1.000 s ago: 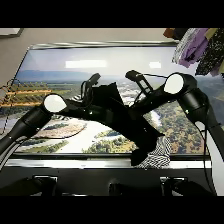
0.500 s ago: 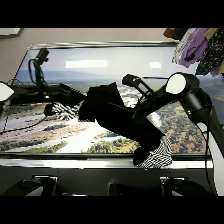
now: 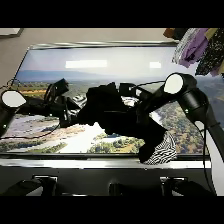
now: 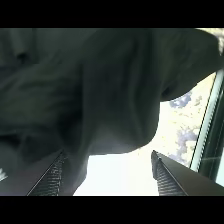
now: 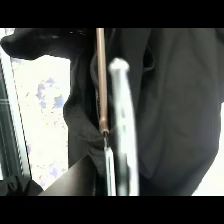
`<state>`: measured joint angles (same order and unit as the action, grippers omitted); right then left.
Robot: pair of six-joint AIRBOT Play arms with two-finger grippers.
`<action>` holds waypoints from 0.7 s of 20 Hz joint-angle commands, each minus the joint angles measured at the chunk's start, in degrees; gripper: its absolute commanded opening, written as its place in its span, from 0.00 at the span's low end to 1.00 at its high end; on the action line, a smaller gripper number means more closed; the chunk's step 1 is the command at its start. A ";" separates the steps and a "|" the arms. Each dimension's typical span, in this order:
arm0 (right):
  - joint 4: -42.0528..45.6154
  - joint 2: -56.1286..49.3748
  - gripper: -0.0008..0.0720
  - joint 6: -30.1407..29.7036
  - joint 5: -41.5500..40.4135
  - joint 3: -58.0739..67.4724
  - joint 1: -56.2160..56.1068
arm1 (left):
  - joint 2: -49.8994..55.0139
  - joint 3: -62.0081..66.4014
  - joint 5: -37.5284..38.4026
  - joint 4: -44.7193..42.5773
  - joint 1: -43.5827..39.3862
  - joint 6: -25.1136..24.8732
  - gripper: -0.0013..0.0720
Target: Fold the clothes and pants, and hang the long-sleeved shirts on hangers.
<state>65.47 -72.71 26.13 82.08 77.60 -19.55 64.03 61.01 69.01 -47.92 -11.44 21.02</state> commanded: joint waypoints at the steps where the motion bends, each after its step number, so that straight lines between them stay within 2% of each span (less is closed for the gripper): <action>1: -1.79 -0.52 0.05 -4.74 0.48 0.04 0.00 | 1.38 -1.03 -1.90 -0.57 -2.01 -4.83 0.83; 3: -2.38 -0.52 0.05 -5.64 0.48 0.04 0.00 | 2.36 -1.03 -2.05 -0.52 -3.34 -7.41 0.83; 11: -4.26 -0.50 0.05 -5.62 0.52 0.04 0.00 | 5.70 -1.03 -5.66 0.55 -6.97 -7.63 0.81; 14: -4.87 -0.50 0.06 -5.60 0.55 0.04 0.00 | 6.45 -1.03 -5.68 0.68 -7.80 -7.82 0.13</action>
<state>61.45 -73.17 20.58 82.59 77.60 -19.55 69.65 60.03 63.77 -47.53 -18.33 13.50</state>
